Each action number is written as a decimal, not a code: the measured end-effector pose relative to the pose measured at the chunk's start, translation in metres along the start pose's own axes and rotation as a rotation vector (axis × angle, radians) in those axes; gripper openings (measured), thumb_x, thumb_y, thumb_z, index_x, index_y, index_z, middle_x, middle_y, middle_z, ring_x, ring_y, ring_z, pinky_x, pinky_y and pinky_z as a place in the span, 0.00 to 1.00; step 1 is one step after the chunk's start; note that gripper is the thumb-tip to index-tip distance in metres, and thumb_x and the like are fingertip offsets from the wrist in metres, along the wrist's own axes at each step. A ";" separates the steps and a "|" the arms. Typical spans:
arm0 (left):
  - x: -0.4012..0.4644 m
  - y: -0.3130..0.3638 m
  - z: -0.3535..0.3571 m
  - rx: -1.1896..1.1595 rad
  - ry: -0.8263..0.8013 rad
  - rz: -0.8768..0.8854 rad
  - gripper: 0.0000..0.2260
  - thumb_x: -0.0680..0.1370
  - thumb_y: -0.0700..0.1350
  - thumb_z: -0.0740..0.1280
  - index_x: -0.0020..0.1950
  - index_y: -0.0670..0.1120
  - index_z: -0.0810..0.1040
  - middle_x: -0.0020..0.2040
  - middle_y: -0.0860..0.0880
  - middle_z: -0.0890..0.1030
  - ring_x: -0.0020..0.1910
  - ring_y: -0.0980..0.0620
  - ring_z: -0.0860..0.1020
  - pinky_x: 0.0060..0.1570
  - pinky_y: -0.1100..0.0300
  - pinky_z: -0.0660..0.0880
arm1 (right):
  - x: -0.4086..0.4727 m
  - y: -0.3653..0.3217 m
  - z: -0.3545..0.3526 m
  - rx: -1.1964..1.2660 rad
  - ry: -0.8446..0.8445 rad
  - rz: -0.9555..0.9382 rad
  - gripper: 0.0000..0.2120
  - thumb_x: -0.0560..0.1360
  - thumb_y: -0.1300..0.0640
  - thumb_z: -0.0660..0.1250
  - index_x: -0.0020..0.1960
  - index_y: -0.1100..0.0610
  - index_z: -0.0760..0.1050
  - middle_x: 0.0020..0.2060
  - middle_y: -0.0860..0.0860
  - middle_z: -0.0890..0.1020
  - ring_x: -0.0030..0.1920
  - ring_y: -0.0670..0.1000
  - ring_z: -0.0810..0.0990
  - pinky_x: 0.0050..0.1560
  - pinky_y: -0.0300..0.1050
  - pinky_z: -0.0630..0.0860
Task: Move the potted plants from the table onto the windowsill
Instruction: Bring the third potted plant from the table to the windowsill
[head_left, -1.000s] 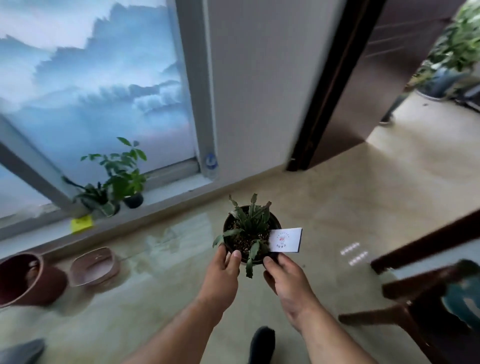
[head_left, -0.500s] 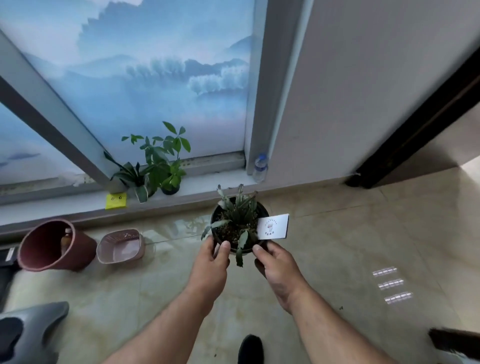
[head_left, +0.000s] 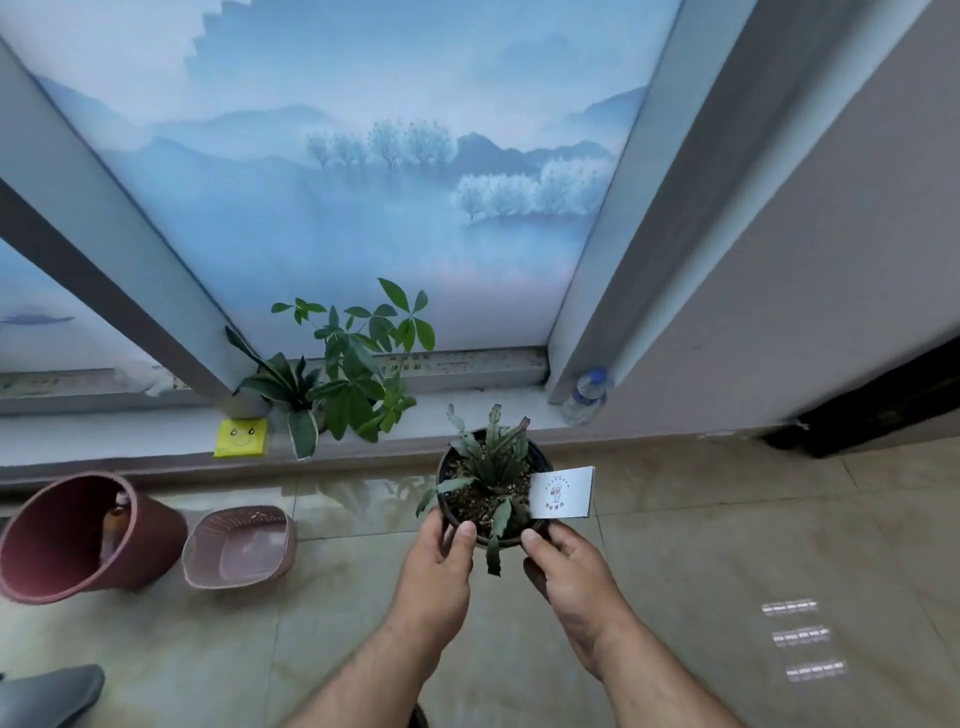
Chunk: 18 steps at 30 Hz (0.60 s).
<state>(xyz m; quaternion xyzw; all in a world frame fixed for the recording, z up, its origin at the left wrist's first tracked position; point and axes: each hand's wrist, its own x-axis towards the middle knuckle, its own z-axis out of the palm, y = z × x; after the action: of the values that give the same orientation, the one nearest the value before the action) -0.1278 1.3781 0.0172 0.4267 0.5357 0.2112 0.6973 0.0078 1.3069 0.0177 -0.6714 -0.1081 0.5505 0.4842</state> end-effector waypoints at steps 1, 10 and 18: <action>0.013 -0.002 -0.003 0.002 -0.003 0.000 0.11 0.84 0.45 0.61 0.62 0.57 0.76 0.56 0.59 0.85 0.57 0.63 0.81 0.61 0.60 0.74 | 0.013 0.001 0.003 0.000 0.005 0.003 0.09 0.83 0.63 0.64 0.56 0.59 0.83 0.48 0.46 0.89 0.48 0.40 0.85 0.48 0.33 0.76; 0.123 -0.031 -0.021 0.031 0.014 -0.036 0.10 0.83 0.46 0.61 0.63 0.57 0.76 0.55 0.61 0.84 0.59 0.61 0.80 0.66 0.54 0.74 | 0.123 0.016 0.023 -0.009 -0.011 0.048 0.08 0.83 0.64 0.63 0.55 0.61 0.82 0.46 0.47 0.89 0.45 0.38 0.85 0.45 0.30 0.78; 0.254 -0.088 -0.029 0.031 0.070 -0.042 0.13 0.83 0.48 0.61 0.67 0.59 0.74 0.60 0.59 0.83 0.61 0.60 0.79 0.68 0.51 0.73 | 0.261 0.050 0.034 -0.029 -0.039 0.096 0.09 0.83 0.62 0.64 0.58 0.57 0.82 0.49 0.46 0.89 0.48 0.38 0.86 0.52 0.36 0.76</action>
<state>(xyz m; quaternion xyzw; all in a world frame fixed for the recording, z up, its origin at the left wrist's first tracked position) -0.0837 1.5316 -0.2002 0.4187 0.5718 0.2028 0.6757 0.0559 1.4766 -0.1835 -0.6720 -0.0929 0.5843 0.4454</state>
